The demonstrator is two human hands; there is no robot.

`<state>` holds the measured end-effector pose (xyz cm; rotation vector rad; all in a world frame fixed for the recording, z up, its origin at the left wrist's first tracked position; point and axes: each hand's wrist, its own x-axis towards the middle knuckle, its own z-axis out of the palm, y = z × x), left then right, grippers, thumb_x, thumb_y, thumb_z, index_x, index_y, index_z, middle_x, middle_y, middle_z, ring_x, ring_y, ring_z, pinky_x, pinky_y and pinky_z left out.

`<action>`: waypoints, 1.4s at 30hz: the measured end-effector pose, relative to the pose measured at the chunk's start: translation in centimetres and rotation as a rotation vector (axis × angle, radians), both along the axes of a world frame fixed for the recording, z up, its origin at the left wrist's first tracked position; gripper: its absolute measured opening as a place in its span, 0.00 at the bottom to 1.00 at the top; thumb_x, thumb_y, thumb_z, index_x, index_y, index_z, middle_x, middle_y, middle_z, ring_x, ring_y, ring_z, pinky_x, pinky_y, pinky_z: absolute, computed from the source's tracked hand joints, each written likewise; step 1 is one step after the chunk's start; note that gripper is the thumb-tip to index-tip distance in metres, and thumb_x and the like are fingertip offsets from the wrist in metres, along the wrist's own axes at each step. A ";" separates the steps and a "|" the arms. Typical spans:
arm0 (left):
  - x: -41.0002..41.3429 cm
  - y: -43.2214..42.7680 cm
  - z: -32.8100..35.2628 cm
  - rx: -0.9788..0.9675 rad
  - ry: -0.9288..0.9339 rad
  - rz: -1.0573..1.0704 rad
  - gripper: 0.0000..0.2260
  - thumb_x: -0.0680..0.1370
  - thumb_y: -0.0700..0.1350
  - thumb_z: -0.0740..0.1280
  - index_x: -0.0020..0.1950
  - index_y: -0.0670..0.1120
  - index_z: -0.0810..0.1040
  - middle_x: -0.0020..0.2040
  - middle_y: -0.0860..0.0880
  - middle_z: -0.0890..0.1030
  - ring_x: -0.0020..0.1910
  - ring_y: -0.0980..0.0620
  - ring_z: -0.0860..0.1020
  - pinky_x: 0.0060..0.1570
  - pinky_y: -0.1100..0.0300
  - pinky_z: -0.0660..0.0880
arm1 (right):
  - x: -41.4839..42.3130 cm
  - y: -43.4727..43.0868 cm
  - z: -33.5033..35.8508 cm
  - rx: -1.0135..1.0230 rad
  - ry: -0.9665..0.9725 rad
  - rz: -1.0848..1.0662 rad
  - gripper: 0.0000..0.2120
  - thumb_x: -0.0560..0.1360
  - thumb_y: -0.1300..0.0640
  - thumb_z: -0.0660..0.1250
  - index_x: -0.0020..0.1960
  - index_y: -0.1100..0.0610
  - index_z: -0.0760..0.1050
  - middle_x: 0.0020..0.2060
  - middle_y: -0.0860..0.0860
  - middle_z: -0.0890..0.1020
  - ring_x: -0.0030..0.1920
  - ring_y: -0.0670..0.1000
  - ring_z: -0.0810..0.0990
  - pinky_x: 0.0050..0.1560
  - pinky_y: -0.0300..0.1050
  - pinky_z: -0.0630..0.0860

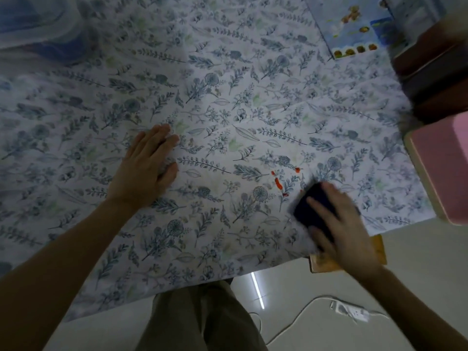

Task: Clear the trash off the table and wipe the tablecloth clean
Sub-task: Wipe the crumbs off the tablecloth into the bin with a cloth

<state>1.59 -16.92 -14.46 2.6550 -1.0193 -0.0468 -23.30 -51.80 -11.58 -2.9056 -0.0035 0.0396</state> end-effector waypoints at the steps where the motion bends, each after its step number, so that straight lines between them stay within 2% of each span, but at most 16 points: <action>1: 0.0 0.0 0.0 -0.002 -0.001 -0.002 0.25 0.80 0.53 0.54 0.74 0.42 0.64 0.77 0.43 0.61 0.77 0.47 0.57 0.77 0.47 0.53 | 0.8 -1.5 0.3 0.013 -0.005 -0.108 0.25 0.78 0.47 0.57 0.71 0.56 0.65 0.74 0.60 0.59 0.73 0.62 0.60 0.69 0.64 0.61; 3: 0.1 0.0 -0.1 -0.005 -0.003 -0.003 0.25 0.79 0.52 0.54 0.74 0.42 0.64 0.77 0.43 0.62 0.77 0.46 0.57 0.77 0.47 0.53 | 3.7 -3.2 0.5 0.031 -0.035 -0.360 0.24 0.78 0.47 0.56 0.72 0.56 0.64 0.74 0.59 0.59 0.72 0.62 0.59 0.71 0.60 0.59; 5: 0.1 0.1 -0.1 -0.006 -0.004 -0.007 0.25 0.79 0.52 0.55 0.74 0.42 0.64 0.77 0.43 0.62 0.77 0.46 0.57 0.77 0.47 0.53 | 7.3 -3.2 0.1 0.027 -0.090 -0.581 0.23 0.79 0.48 0.55 0.71 0.57 0.64 0.74 0.61 0.60 0.71 0.64 0.61 0.70 0.62 0.60; 8: 0.1 0.1 -0.1 -0.002 -0.003 -0.004 0.25 0.79 0.51 0.56 0.74 0.42 0.64 0.77 0.43 0.62 0.77 0.46 0.57 0.77 0.47 0.53 | 12.2 -0.2 -0.3 0.033 -0.149 -0.711 0.23 0.79 0.48 0.54 0.70 0.59 0.66 0.73 0.64 0.61 0.70 0.66 0.63 0.69 0.62 0.60; 11: 0.1 0.0 -0.1 -0.008 -0.003 0.000 0.24 0.79 0.51 0.57 0.74 0.43 0.64 0.77 0.43 0.62 0.77 0.46 0.57 0.76 0.46 0.54 | 14.5 5.1 -0.2 0.051 -0.175 -0.599 0.22 0.80 0.48 0.53 0.71 0.55 0.64 0.74 0.59 0.60 0.72 0.62 0.60 0.71 0.62 0.59; 14: 0.0 -0.1 0.1 0.001 -0.002 0.001 0.24 0.80 0.51 0.56 0.74 0.42 0.64 0.77 0.43 0.62 0.77 0.46 0.57 0.76 0.46 0.54 | 13.8 9.6 -0.4 0.096 -0.128 -0.368 0.23 0.81 0.46 0.53 0.74 0.51 0.61 0.76 0.55 0.55 0.75 0.60 0.55 0.74 0.60 0.53; 17: 0.0 -0.1 0.4 0.029 -0.003 0.003 0.25 0.80 0.52 0.55 0.75 0.43 0.63 0.77 0.43 0.61 0.77 0.46 0.57 0.77 0.47 0.53 | 9.1 9.9 -1.2 0.059 -0.092 0.041 0.24 0.79 0.47 0.57 0.73 0.53 0.62 0.75 0.59 0.57 0.75 0.61 0.56 0.73 0.62 0.57; 19: 0.0 -0.2 0.4 0.035 0.007 -0.003 0.25 0.80 0.51 0.55 0.75 0.43 0.62 0.77 0.43 0.60 0.78 0.46 0.56 0.77 0.47 0.52 | 4.8 7.7 -1.4 -0.033 -0.023 0.150 0.26 0.78 0.46 0.59 0.73 0.51 0.60 0.75 0.59 0.57 0.75 0.61 0.56 0.71 0.64 0.60; 21: 0.0 -0.2 0.4 0.039 0.014 -0.007 0.25 0.80 0.52 0.55 0.75 0.43 0.62 0.77 0.42 0.60 0.78 0.46 0.56 0.77 0.46 0.53 | 1.8 4.6 -0.8 -0.072 0.057 0.046 0.27 0.77 0.45 0.56 0.73 0.50 0.58 0.75 0.58 0.55 0.75 0.62 0.55 0.70 0.66 0.58; 24: 0.0 -0.1 0.4 0.048 0.016 0.001 0.25 0.80 0.52 0.54 0.75 0.43 0.62 0.77 0.43 0.60 0.78 0.47 0.56 0.77 0.47 0.52 | 1.8 0.1 0.7 -0.068 0.126 -0.167 0.26 0.78 0.45 0.53 0.73 0.52 0.61 0.76 0.59 0.55 0.75 0.61 0.54 0.73 0.63 0.53; 28: 0.1 -0.1 0.3 0.054 0.023 0.006 0.25 0.80 0.53 0.54 0.75 0.43 0.62 0.77 0.44 0.60 0.78 0.48 0.55 0.77 0.47 0.53 | 7.9 -2.3 0.7 -0.034 0.053 -0.445 0.25 0.79 0.46 0.53 0.74 0.54 0.59 0.75 0.60 0.55 0.74 0.63 0.55 0.72 0.62 0.53; 30: 0.1 -0.1 0.2 0.051 0.023 0.006 0.25 0.80 0.53 0.54 0.75 0.43 0.62 0.77 0.44 0.60 0.78 0.48 0.55 0.77 0.47 0.53 | 12.1 -1.4 0.1 -0.011 -0.002 -0.631 0.25 0.79 0.46 0.52 0.73 0.55 0.60 0.75 0.63 0.56 0.73 0.65 0.57 0.72 0.64 0.54; 32: 0.1 -0.1 0.2 0.052 0.018 0.005 0.25 0.80 0.52 0.54 0.75 0.43 0.63 0.77 0.44 0.60 0.78 0.48 0.55 0.77 0.48 0.52 | 16.1 1.2 -0.2 0.010 -0.022 -0.703 0.26 0.79 0.45 0.50 0.74 0.55 0.59 0.75 0.63 0.56 0.73 0.66 0.56 0.73 0.63 0.52; 37: 0.1 -0.1 0.3 0.049 0.018 0.003 0.25 0.80 0.52 0.55 0.75 0.43 0.62 0.77 0.43 0.60 0.78 0.47 0.56 0.77 0.46 0.53 | 18.8 12.8 -0.2 0.038 -0.099 -0.414 0.23 0.81 0.46 0.49 0.74 0.52 0.57 0.76 0.58 0.54 0.75 0.62 0.54 0.75 0.60 0.50; 40: 0.0 -0.3 0.3 0.055 0.011 -0.003 0.26 0.81 0.53 0.53 0.76 0.44 0.60 0.78 0.44 0.58 0.78 0.48 0.54 0.77 0.47 0.52 | 15.9 17.7 -0.7 0.082 -0.082 -0.170 0.24 0.80 0.48 0.55 0.74 0.53 0.59 0.76 0.59 0.55 0.75 0.62 0.51 0.75 0.60 0.49; 42: 0.0 -0.2 0.4 0.056 0.015 -0.008 0.26 0.81 0.53 0.52 0.77 0.44 0.59 0.78 0.44 0.58 0.78 0.48 0.54 0.77 0.47 0.51 | 12.2 17.7 -1.1 0.087 -0.066 0.000 0.24 0.80 0.47 0.53 0.74 0.53 0.60 0.76 0.59 0.54 0.76 0.61 0.51 0.75 0.60 0.51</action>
